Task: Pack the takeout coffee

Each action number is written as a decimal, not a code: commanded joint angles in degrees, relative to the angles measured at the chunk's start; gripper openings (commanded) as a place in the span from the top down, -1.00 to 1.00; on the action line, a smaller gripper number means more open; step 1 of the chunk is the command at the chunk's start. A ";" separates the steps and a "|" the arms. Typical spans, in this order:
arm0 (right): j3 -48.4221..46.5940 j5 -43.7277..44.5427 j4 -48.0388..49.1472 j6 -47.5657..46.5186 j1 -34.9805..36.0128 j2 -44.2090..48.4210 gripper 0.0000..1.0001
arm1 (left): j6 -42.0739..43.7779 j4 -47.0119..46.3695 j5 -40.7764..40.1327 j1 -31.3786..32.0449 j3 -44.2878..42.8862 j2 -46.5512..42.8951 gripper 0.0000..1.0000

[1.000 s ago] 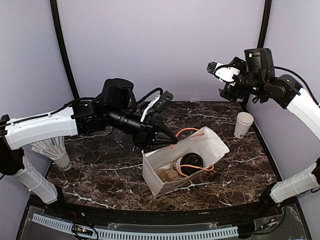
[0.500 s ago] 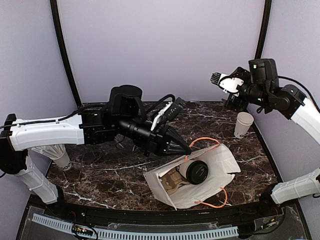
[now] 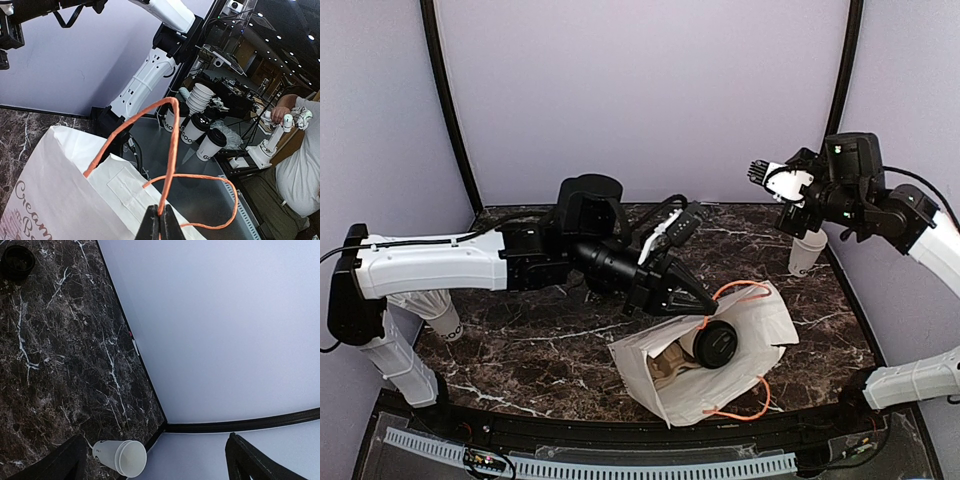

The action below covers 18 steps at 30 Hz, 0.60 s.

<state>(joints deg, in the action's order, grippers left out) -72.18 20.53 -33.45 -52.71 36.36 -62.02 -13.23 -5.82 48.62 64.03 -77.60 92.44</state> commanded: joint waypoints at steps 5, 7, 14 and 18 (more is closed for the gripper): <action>2.75 -2.22 0.69 2.52 -0.40 3.24 -0.97 | 0.77 -2.03 1.56 0.30 -1.48 -0.91 1.00; 3.96 -2.34 0.41 2.52 -0.55 4.02 -0.97 | 0.74 -2.09 1.49 0.31 -1.31 -0.81 1.00; 4.10 -3.37 -0.03 2.99 -0.79 4.25 -0.97 | 3.74 2.86 -2.92 -0.37 -3.41 0.41 1.00; 3.34 -4.12 0.05 4.00 -0.86 3.52 -0.97 | 5.50 5.39 -3.91 -2.79 -5.18 0.93 1.00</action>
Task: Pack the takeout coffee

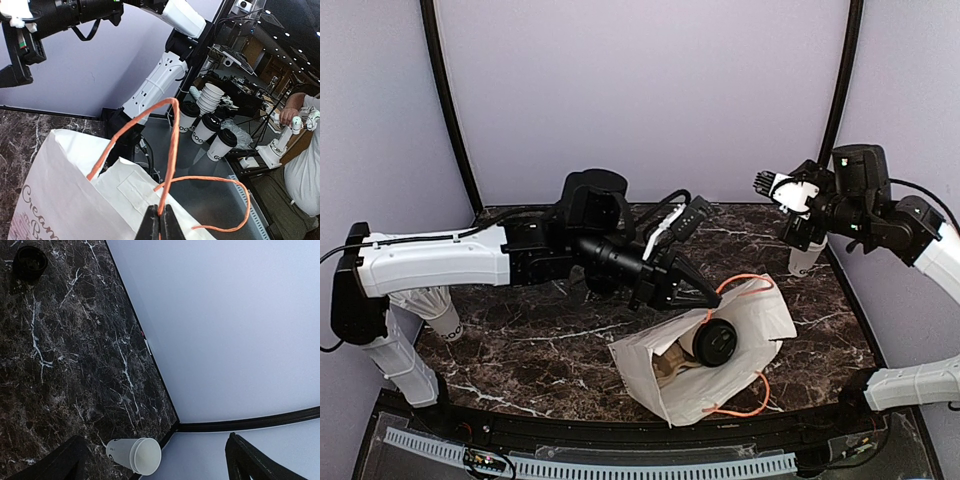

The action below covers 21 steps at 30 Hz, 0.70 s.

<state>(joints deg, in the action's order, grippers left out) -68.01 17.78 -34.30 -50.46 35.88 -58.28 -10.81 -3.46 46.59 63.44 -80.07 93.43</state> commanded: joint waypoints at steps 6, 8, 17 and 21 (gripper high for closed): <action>-2.66 -4.10 1.06 3.25 -0.67 -2.41 -0.97 | 3.43 2.99 -3.45 -8.98 -2.76 0.15 0.99; -2.89 -4.79 1.43 3.26 -0.70 -3.00 -0.97 | 3.75 3.14 -4.27 -11.15 -2.80 0.86 0.95; -2.36 -4.88 1.91 3.08 -0.77 -3.09 -0.97 | 2.94 4.72 -13.29 -15.34 -2.82 1.79 0.55; -2.35 -4.77 1.87 3.25 -1.48 -2.40 -0.97 | 4.45 7.37 -17.64 -15.53 -3.79 -0.19 0.30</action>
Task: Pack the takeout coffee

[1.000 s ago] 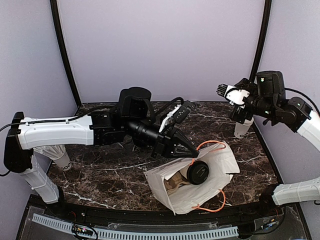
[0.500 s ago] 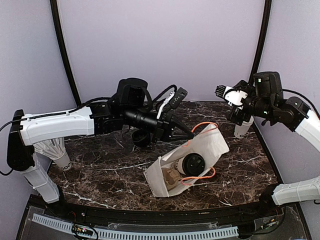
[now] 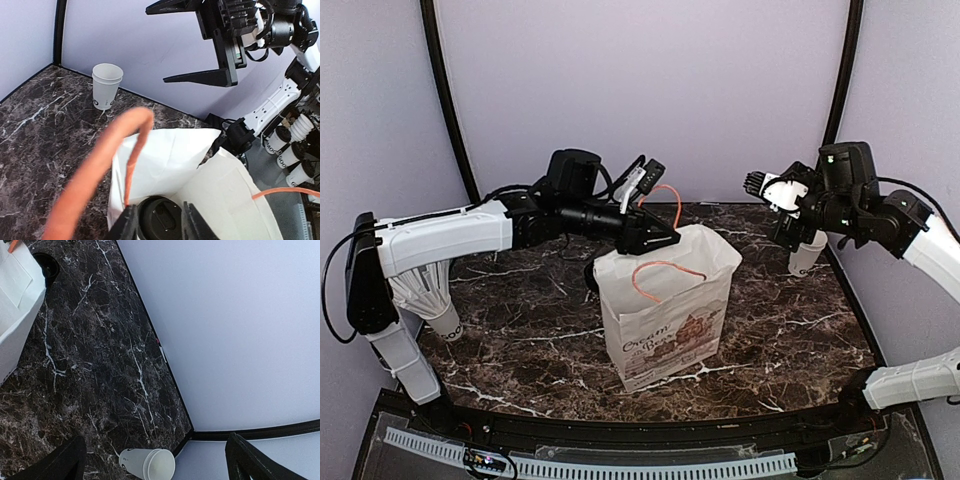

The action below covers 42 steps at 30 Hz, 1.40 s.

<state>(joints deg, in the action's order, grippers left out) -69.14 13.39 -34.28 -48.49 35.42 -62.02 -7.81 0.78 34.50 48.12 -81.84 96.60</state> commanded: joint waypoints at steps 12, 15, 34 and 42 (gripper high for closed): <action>-0.99 -2.86 2.84 2.22 -2.02 2.01 -0.97 | 13.28 28.94 -21.67 -0.23 -9.46 -14.04 -0.35; -1.42 -3.77 2.66 2.49 -2.11 2.24 -0.97 | 11.90 33.74 -26.87 -0.25 -8.26 -16.99 -0.36; -11.97 -22.11 -3.41 16.53 -9.05 -9.87 -0.97 | -38.00 83.27 -69.56 -5.25 -6.59 -30.34 -0.02; -6.59 -27.76 3.08 22.75 -10.49 -11.30 -0.95 | -33.56 79.40 -73.60 -25.53 -0.85 -33.99 -0.21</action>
<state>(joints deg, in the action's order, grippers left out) -77.36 -9.08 -35.11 -31.33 25.41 -73.65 -43.35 80.84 -35.09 31.88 -85.12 63.99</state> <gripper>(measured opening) 0.982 0.609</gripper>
